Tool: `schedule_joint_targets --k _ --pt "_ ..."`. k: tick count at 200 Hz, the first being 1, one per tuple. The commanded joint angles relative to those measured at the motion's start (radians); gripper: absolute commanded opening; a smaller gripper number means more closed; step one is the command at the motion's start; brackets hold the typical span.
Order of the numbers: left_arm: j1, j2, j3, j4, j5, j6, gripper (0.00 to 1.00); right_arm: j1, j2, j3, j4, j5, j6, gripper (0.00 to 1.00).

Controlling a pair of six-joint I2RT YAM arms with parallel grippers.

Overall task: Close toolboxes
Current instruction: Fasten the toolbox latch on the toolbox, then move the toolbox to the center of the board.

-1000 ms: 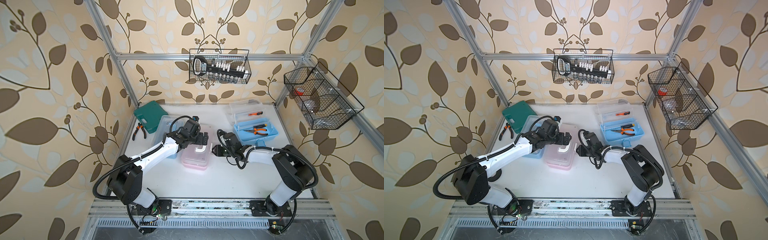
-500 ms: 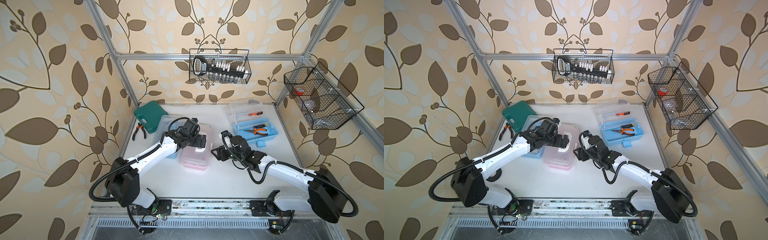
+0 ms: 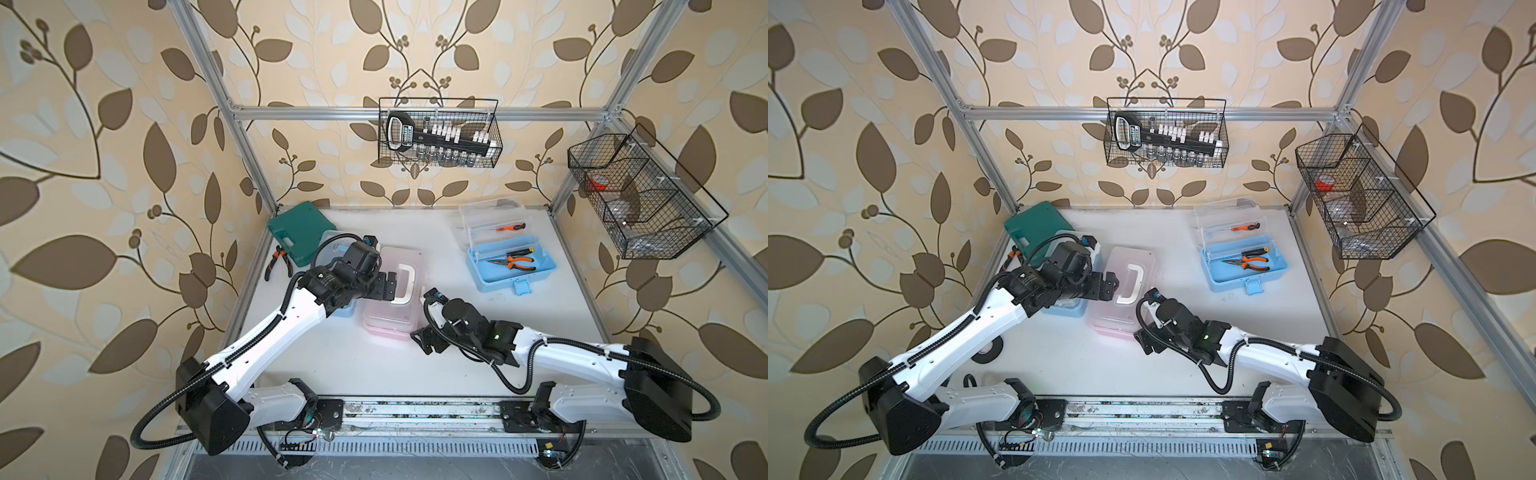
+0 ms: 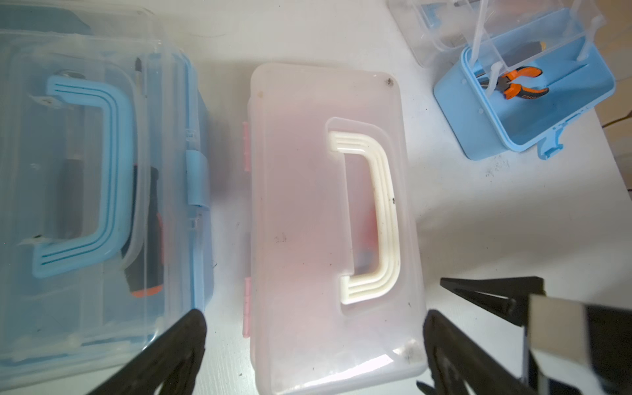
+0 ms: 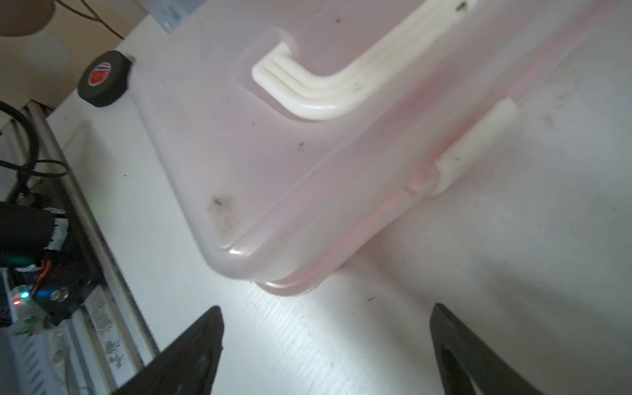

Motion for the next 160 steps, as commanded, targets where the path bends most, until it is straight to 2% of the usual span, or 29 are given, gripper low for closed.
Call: schedule_joint_targets --k 1,39,83,121,160 --pt "0.005 -0.062 0.008 -0.039 -0.055 -0.001 0.99 0.004 0.057 0.062 0.041 0.063 0.019 0.92" --pt "0.006 -0.11 -0.02 -0.045 -0.063 -0.007 0.99 -0.022 0.173 0.171 0.047 0.138 0.035 0.93" --pt "0.006 -0.133 -0.042 -0.054 -0.064 -0.008 0.99 -0.137 0.308 0.306 0.089 0.074 0.039 0.93" --pt "0.006 -0.133 -0.053 -0.053 -0.055 -0.009 0.99 -0.203 0.506 0.496 0.097 0.028 -0.001 0.93" --pt "0.007 -0.112 -0.078 -0.007 0.027 0.008 0.99 -0.285 0.667 0.678 0.098 -0.077 -0.006 0.94"
